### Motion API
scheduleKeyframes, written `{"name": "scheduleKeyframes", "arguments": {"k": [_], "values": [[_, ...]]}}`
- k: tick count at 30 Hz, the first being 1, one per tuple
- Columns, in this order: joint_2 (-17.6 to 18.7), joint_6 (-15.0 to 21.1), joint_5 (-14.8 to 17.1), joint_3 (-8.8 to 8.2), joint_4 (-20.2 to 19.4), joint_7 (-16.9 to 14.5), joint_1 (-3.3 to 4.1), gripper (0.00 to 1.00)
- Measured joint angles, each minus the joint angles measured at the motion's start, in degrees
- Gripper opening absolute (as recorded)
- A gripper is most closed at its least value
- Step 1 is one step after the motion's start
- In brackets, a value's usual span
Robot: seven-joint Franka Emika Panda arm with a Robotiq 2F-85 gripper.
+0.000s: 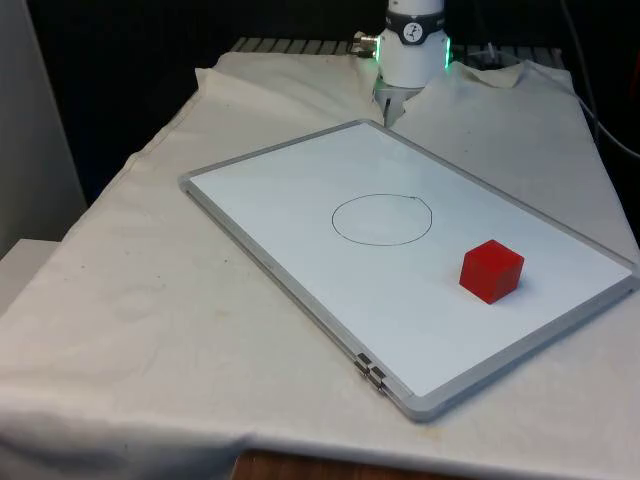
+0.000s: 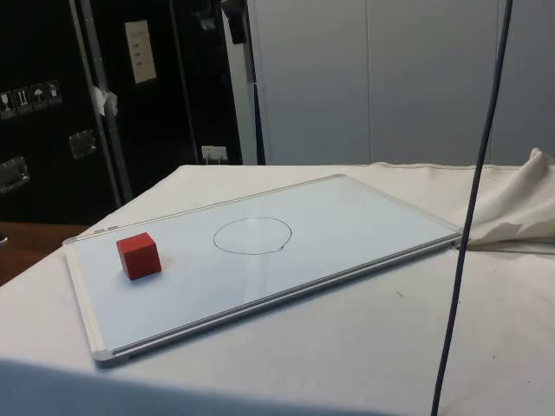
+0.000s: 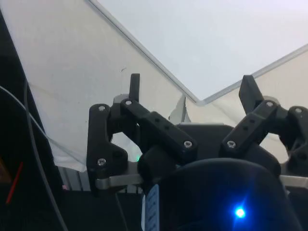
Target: Push the cube into the marked area.
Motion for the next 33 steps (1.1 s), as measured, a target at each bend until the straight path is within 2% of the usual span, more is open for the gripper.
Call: {"name": "scheduleKeyframes", "arguments": {"k": [4, 5, 7, 8, 14, 15, 17, 20, 23, 26, 33], "values": [[0.0, 0.0, 0.0, 0.00, 0.0, 0.0, 0.00, 0.80], [0.0, 0.0, 0.0, 0.00, 0.0, 0.0, 0.00, 0.80], [0.0, 0.0, 0.0, 0.00, 0.0, 0.0, 0.00, 0.69], [0.0, 0.0, 0.0, 0.00, 0.0, 0.0, 0.00, 0.59], [0.0, 0.0, 0.0, 0.00, 0.0, 0.0, 0.00, 0.30], [0.0, 0.0, 0.0, 0.00, 0.0, 0.0, 0.00, 0.30], [0.0, 0.0, 0.0, 0.00, 0.0, 0.0, 0.00, 0.14], [0.1, 0.2, 0.0, 0.34, 0.1, 0.1, 0.00, 0.00], [0.3, 0.3, 0.0, 0.69, 0.1, 0.3, 0.06, 0.00], [2.1, 0.9, 0.0, 2.41, 1.7, 2.0, 0.06, 0.00], [4.8, 0.8, -0.5, 3.84, 4.1, 3.4, 0.06, 0.00]]}}
